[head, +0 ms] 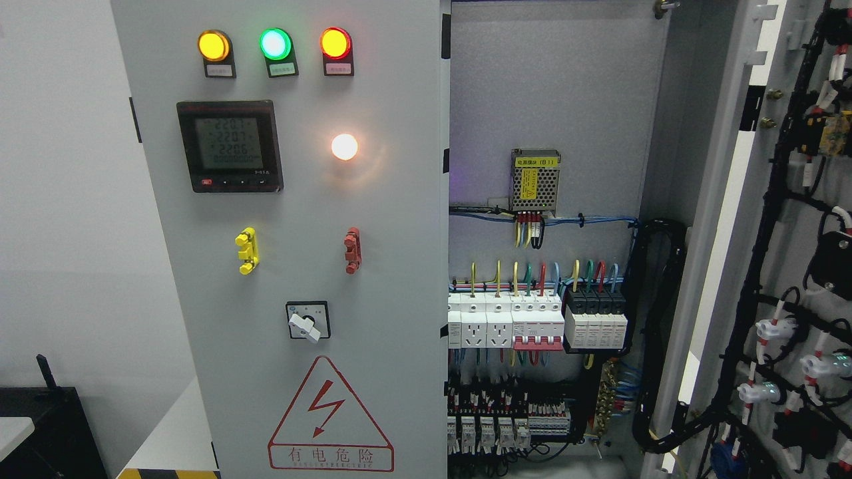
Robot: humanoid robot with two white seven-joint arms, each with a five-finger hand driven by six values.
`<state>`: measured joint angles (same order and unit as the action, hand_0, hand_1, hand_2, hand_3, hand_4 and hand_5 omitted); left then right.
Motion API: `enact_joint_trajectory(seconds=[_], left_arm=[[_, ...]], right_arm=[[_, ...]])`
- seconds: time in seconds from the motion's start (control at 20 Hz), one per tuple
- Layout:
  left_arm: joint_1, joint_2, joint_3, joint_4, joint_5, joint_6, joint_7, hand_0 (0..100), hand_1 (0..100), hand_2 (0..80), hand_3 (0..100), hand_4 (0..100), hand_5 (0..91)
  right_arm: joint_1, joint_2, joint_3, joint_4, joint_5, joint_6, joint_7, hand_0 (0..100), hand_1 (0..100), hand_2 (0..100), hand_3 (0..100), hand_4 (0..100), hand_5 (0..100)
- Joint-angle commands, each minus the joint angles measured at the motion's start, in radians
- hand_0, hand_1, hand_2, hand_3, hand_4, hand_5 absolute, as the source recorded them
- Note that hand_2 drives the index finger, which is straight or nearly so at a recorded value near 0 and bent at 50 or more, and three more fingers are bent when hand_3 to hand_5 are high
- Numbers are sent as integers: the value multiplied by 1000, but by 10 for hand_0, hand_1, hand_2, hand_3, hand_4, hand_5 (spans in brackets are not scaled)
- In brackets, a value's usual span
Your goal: Open door with both hands
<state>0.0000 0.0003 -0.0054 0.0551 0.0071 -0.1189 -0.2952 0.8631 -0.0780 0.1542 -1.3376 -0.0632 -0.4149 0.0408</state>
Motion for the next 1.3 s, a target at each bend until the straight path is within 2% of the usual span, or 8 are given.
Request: enact_joint_trajectory(seconds=[0.0, 0.25, 0.45, 0.6, 1.25], left_arm=[[15, -29, -2, -1, 17, -4, -2, 0, 0, 0, 0, 30, 0], [12, -34, 4, -3, 17, -5, -2, 0, 0, 0, 0, 30, 0], [9, -36, 5, -3, 17, -4, -2, 0, 0, 0, 0, 30, 0], [9, -36, 5, -3, 16, -4, -2, 0, 0, 0, 0, 30, 0], [11, -37, -4, -3, 8, -4, 8, 0, 0, 0, 0, 31, 0]], right_arm=[[34, -52, 62, -324, -1, -28, 8, 106, 0, 0, 0, 0, 0], [-24, -81, 122, -373, -1, -42, 8, 106, 0, 0, 0, 0, 0], [-33, -108, 157, -414, -1, -119, 8, 106, 0, 0, 0, 0, 0], [-44, -121, 177, -434, -1, -122, 8, 106, 0, 0, 0, 0, 0], [-321, -92, 180, -457, 0, -119, 5, 106, 0, 0, 0, 0, 0]])
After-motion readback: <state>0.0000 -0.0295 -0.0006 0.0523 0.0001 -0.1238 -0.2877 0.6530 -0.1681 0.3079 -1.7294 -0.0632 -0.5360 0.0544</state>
